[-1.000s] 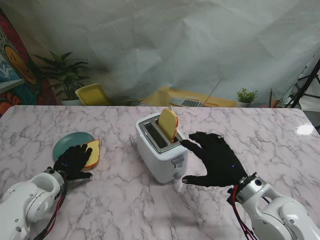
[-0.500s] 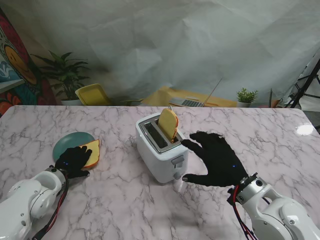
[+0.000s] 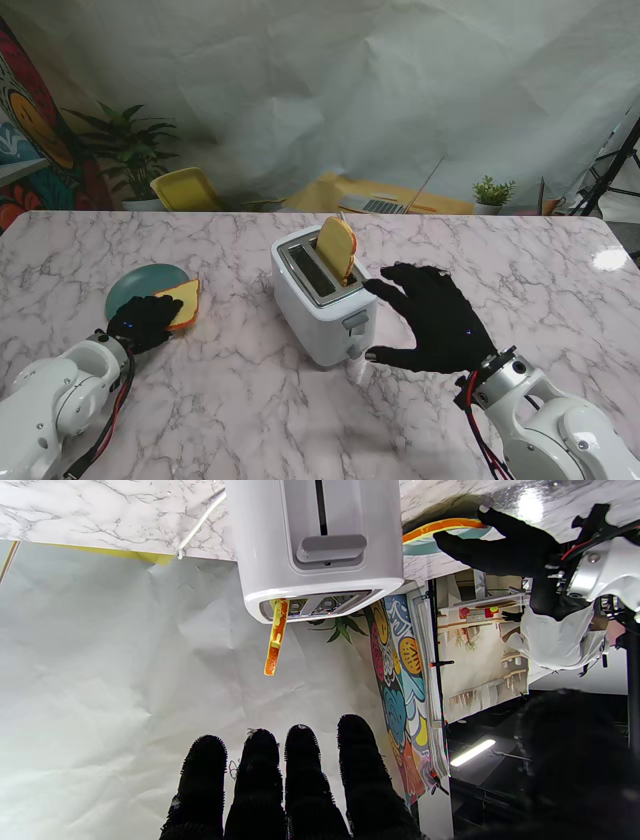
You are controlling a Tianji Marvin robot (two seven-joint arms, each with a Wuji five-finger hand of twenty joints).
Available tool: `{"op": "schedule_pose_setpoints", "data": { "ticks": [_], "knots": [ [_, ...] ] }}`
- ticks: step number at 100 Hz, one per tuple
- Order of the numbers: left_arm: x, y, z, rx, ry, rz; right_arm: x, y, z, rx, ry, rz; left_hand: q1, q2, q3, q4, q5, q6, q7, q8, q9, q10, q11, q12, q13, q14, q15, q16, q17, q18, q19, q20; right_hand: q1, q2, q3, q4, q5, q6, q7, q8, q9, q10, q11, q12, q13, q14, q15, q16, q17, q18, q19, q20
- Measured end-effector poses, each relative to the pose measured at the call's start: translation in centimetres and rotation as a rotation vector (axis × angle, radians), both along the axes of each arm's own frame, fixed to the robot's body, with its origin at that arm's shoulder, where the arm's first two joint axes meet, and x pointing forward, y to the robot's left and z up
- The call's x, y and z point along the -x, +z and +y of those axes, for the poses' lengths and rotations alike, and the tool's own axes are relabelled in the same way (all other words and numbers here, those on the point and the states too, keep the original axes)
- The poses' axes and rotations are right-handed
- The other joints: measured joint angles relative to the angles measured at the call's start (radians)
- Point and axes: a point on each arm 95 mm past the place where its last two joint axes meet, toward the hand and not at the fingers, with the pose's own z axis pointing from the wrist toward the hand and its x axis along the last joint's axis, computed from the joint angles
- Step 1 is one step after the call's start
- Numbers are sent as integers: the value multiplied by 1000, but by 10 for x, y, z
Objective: Toast the toast slices
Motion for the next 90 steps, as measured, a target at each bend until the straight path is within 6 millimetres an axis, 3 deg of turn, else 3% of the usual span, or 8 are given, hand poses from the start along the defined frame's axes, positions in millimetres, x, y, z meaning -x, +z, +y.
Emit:
{"op": "schedule_pose_setpoints", "data": {
  "ticks": [27,35,36,43,50,59,74,90],
  "knots": [
    [-1,5,1,16,6,-18,0,0,1,0,-1,2,2,61,80,-3,50,-60,148,44,146,-52,38,-1,148,-22,1,0,84,-1,56,14,11,11,-3,0,0,-7,12,-10,0,0,0,0,4,0,0,0,4,0,1,0],
    [-4,8,1,33,5,-60,0,0,1,0,-2,2,2,38,109,-4,86,-108,324,106,207,-72,67,-1,197,-29,21,12,120,-1,100,37,11,11,-3,0,0,-7,13,-10,11,0,0,0,4,0,0,0,5,0,1,0],
    [-4,8,1,35,4,-67,0,0,1,-1,-2,2,2,18,119,-6,90,-124,402,129,230,-81,80,-1,220,-32,32,18,134,-1,117,40,11,11,-3,0,0,-7,13,-10,11,0,0,0,4,0,0,0,5,0,1,0],
    [-7,10,2,54,-3,-128,0,0,1,-2,-3,2,2,-7,143,-14,98,-166,627,134,304,-105,106,28,286,-38,56,39,175,1,168,52,11,11,-3,0,0,-7,13,-11,11,0,0,0,4,0,0,0,5,0,1,0],
    [-9,10,5,65,5,-150,0,0,0,-4,-5,-1,2,-25,155,-15,111,-192,732,129,391,-116,114,70,357,-38,74,64,215,15,228,74,11,11,-3,0,0,-7,14,-12,11,0,0,0,5,0,0,0,6,0,1,0],
    [-12,11,6,75,14,-158,0,1,-2,-6,-9,-5,2,-67,175,-23,149,-214,766,108,495,-140,130,130,439,-36,118,111,258,33,286,90,11,11,-3,0,0,-7,14,-13,11,0,0,0,5,0,0,0,6,0,1,0],
    [-14,16,10,93,13,-169,1,1,-4,-5,-13,-6,2,-95,183,-24,159,-229,812,105,549,-153,148,240,501,-36,164,292,287,49,348,107,11,23,-3,0,0,-7,25,-22,11,0,0,0,14,0,0,0,7,1,3,0],
    [-16,24,15,120,19,-199,1,2,-5,-7,-14,-9,0,-97,191,-24,159,-229,820,112,559,-152,150,279,512,-35,168,350,291,52,372,115,11,23,-3,0,0,-7,25,-23,11,0,0,0,14,0,0,0,8,1,9,0]
  ]
}}
